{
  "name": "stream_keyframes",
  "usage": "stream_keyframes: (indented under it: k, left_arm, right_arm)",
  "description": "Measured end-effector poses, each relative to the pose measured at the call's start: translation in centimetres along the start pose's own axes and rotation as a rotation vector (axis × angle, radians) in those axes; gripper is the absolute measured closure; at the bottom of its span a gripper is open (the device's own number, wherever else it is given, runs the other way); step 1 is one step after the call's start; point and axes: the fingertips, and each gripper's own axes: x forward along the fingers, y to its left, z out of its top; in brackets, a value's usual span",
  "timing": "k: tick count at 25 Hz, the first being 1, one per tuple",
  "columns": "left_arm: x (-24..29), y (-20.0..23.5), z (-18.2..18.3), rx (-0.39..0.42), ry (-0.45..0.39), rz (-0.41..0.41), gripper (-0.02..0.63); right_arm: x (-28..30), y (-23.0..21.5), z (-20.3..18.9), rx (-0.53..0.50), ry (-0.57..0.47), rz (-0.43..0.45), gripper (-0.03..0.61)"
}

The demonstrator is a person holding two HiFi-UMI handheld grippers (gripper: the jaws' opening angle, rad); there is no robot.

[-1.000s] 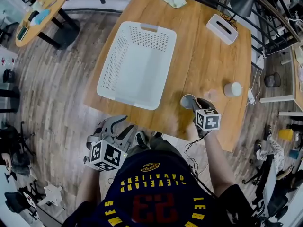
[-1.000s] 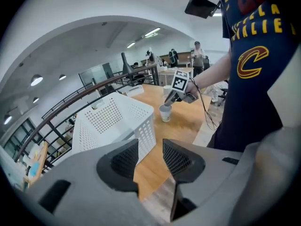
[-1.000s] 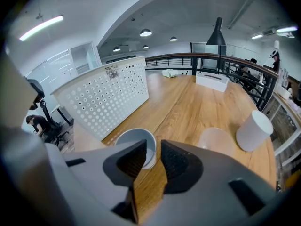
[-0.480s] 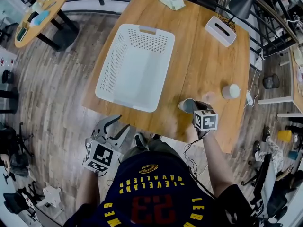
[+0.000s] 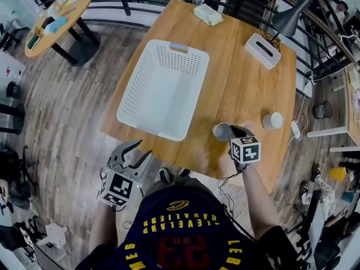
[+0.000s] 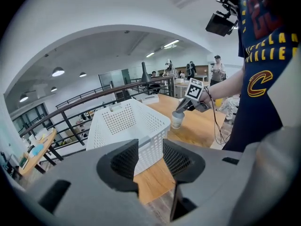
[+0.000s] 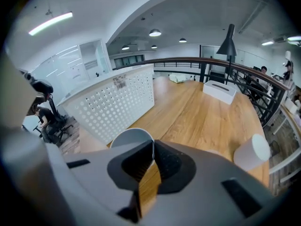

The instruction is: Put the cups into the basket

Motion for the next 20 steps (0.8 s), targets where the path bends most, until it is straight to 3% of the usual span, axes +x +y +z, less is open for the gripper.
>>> stream_keyframes:
  k: [11,20]
  left_arm:
    - [-1.5,2.6,2.2,-0.1,-0.088,0.138,0.454]
    - [-2.7,3.8,2.3,-0.093,-0.086,0.182,0.454]
  right_arm:
    - [-5.7,1.7,11.4,-0.088,-0.241,0.111,0.557]
    - [-9.7,5.0,20.2,-0.172,-0.411,0.176,0.557]
